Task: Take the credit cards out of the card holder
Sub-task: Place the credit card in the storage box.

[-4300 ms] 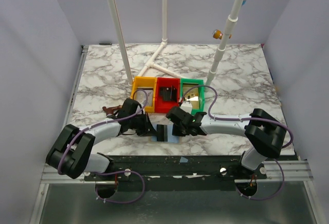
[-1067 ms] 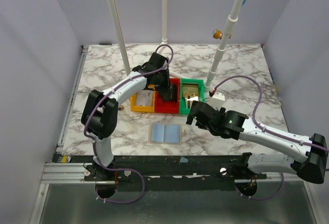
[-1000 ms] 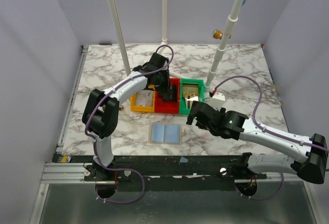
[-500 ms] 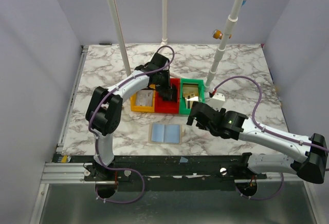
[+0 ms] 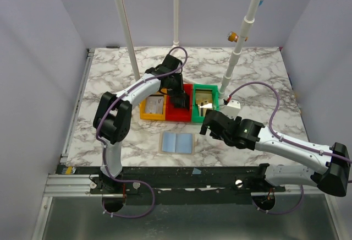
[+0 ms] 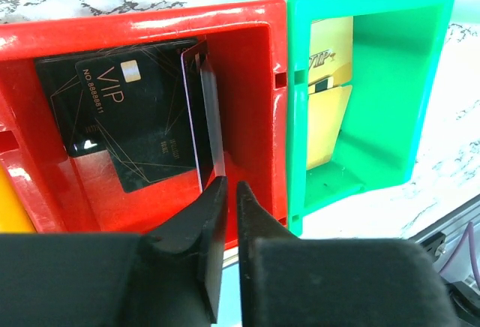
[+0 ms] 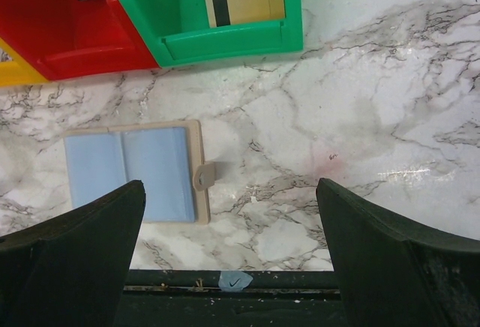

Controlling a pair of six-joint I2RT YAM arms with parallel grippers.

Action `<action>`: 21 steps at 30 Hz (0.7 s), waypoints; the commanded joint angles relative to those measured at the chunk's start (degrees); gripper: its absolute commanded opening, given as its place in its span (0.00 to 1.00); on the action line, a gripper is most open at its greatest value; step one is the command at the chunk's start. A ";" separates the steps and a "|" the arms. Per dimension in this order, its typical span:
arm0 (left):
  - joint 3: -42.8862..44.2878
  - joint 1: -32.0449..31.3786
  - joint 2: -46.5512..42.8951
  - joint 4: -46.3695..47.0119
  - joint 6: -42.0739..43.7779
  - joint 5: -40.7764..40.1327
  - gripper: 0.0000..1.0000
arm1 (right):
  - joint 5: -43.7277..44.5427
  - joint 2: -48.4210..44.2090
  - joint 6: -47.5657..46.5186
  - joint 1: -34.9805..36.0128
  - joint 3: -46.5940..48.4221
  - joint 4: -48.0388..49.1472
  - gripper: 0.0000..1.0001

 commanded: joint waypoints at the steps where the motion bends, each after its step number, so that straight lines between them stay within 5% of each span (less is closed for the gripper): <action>1: 2.06 -0.17 0.92 -0.65 0.89 0.26 0.16 | 1.16 0.52 1.05 -0.13 -0.50 -0.51 1.00; 9: 2.41 -0.17 -2.07 -1.72 2.03 -1.11 0.47 | 0.91 1.00 0.75 -0.10 -0.64 -0.01 1.00; 21: -7.42 -0.13 -15.56 -0.12 2.83 -1.48 0.66 | -0.32 2.90 -1.35 -0.14 -0.40 2.82 1.00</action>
